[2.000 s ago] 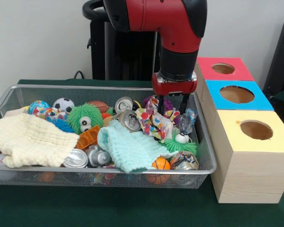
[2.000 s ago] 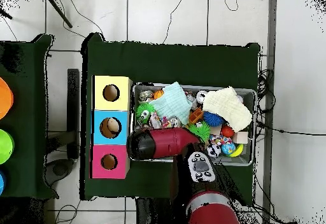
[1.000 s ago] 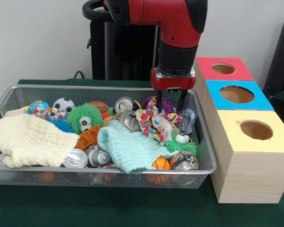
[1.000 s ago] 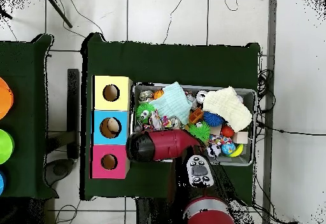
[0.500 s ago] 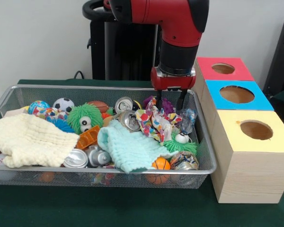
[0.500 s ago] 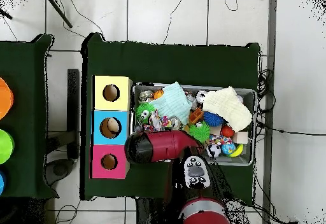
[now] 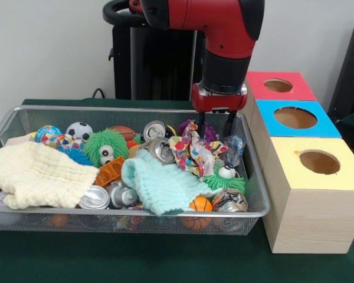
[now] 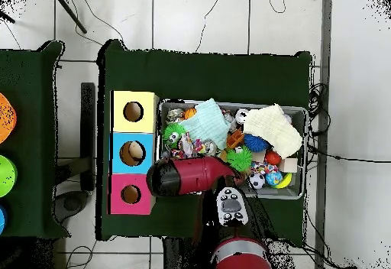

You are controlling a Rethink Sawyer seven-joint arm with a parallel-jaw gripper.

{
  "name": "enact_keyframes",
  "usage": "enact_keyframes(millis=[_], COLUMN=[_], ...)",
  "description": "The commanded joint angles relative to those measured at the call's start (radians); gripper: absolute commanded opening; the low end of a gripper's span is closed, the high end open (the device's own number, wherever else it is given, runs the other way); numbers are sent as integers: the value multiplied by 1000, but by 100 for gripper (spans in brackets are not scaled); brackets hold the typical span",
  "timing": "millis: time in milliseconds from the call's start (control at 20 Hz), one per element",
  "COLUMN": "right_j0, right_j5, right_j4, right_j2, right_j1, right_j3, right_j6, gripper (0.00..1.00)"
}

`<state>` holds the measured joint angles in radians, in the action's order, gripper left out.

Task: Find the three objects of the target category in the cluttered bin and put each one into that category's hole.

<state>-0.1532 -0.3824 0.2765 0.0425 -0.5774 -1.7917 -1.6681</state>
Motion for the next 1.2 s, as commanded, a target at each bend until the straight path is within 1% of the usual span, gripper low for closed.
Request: enact_keyframes(millis=[50,200,250,450,650,700,900,1100,1200], right_j0=[1,9,14,14,26,30,44,58,70], right_j5=[-34,0,4,49,97,112,136,105,135], right_j4=[-25,-15,-12,2,10,13,17,1,3], right_j2=[41,28,23,19,16,14,0,0,-7], right_j1=[2,-14,-20,-19,2,13,-1,-10,-3], right_j3=[39,-6,-9,-49,-81,-83,-96,-103,-99], right_j6=[-111,-128,-131,-139,-159,-163,-170,-163,-171], gripper=[100,100,100,100,100,100,100,100,100])
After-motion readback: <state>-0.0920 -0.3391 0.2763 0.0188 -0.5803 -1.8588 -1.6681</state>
